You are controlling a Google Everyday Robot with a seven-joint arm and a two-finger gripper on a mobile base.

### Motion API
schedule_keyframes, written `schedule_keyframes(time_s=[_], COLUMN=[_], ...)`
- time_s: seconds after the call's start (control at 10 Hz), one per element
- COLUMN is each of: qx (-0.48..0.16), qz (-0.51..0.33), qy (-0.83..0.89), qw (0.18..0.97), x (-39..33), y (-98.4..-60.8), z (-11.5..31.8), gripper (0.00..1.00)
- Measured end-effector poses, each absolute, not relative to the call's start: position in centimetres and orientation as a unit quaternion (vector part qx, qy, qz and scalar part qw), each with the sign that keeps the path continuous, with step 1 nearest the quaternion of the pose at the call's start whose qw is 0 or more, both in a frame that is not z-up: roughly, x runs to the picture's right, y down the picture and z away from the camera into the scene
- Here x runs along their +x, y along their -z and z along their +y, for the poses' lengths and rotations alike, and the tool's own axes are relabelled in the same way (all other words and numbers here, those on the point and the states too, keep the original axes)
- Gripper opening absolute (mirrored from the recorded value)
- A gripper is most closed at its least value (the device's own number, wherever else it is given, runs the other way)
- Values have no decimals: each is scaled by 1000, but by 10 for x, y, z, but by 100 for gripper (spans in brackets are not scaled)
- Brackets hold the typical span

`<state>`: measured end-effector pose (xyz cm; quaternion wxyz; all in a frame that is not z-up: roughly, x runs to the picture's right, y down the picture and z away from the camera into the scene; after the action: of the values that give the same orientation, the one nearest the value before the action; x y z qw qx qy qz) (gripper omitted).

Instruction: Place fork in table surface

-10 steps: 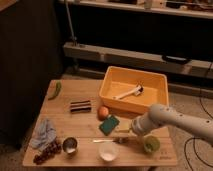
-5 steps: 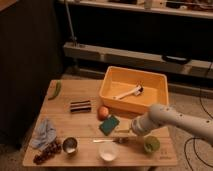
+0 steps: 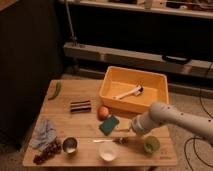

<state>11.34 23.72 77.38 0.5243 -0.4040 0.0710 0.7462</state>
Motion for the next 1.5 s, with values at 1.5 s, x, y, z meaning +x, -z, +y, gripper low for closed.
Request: schedule_keyframes(time_s=[1.5], qx=[-438], qz=[73], qy=[-723], qw=[529], x=[89], y=[-782], z=[245], gripper=[78])
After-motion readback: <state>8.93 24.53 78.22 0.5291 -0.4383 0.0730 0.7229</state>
